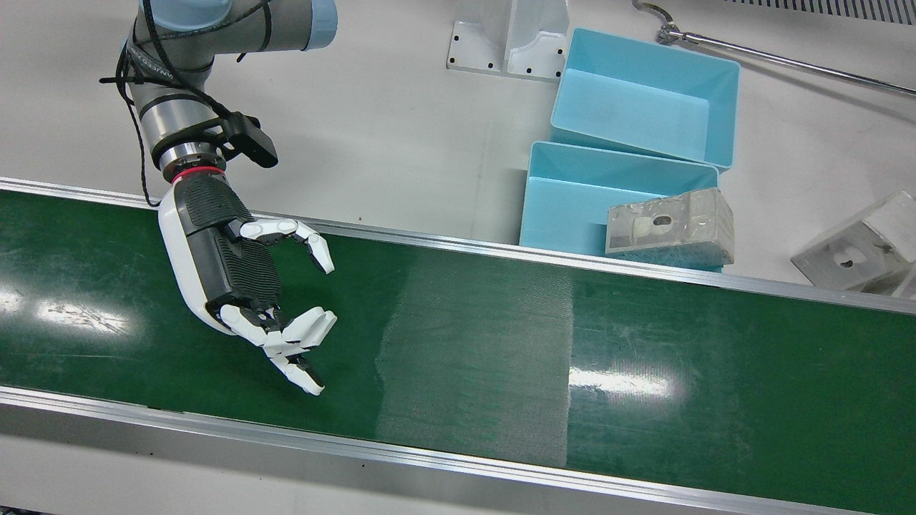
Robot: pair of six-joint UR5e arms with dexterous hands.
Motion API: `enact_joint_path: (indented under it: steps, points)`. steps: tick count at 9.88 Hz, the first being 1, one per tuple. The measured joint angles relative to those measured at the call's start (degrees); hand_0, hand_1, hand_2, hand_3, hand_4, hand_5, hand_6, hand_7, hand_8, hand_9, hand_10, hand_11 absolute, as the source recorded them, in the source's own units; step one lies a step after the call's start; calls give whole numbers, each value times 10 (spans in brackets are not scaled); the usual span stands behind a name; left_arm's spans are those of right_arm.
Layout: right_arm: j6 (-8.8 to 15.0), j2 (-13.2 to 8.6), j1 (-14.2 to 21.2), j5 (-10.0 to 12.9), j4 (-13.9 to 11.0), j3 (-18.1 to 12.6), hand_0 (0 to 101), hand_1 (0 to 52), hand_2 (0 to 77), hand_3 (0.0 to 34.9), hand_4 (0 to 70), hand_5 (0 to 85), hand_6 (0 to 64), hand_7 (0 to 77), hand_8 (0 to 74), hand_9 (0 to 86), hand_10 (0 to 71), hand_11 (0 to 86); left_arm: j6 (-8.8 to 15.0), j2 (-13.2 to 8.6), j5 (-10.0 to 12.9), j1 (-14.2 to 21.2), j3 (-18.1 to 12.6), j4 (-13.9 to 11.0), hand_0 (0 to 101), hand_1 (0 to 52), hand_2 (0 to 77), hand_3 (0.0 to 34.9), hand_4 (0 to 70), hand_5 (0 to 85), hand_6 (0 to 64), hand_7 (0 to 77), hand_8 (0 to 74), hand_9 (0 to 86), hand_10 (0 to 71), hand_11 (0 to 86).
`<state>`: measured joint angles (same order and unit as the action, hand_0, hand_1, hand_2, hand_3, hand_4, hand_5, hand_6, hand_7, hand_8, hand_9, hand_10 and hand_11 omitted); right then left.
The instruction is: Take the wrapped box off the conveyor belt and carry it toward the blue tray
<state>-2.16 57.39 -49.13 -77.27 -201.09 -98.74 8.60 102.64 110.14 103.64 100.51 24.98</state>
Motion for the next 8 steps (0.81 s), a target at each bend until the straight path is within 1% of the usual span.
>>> enact_joint_path:
  steps: [1,2,3,4,5,6,7,8]
  points:
    - [-4,3,0,-1,0,-5,584,278,376,59,240,382,185,409,76,153,49,93,0,0,0,0,0,0,0,0,11,0,0,11,0,5,5,0,5,0]
    - [-5,4,0,-2,0,-11,584,278,376,59,240,382,185,409,76,153,49,93,0,0,0,0,0,0,0,0,11,0,0,11,0,5,5,0,5,0]
    - [-7,5,0,-3,-1,-18,583,278,376,59,218,387,185,409,76,153,49,93,0,0,0,0,0,0,0,0,11,0,0,11,0,5,5,0,0,0]
    - [-7,5,0,-4,-2,-25,583,278,365,60,229,387,185,409,65,131,49,93,0,0,0,0,0,0,0,0,5,0,0,11,0,5,5,0,0,0]
    - [-8,6,-4,-3,-2,-29,583,289,360,78,235,387,185,409,65,136,49,93,0,0,0,0,0,0,0,0,11,0,0,11,0,5,5,0,0,5]
    - [-8,7,-12,-3,-1,-30,583,289,360,78,245,404,185,425,65,147,49,93,0,0,0,0,0,0,0,0,11,0,0,11,0,5,5,0,0,5]
    - [-8,10,-20,-2,-1,-30,584,278,360,83,245,404,185,431,65,147,49,93,0,0,0,0,0,0,0,0,5,0,0,11,0,5,5,0,5,5]
    - [-8,13,-25,-2,0,-29,538,218,229,97,213,333,164,365,44,114,11,38,0,0,0,0,0,0,0,0,5,0,0,11,0,5,5,0,5,0]
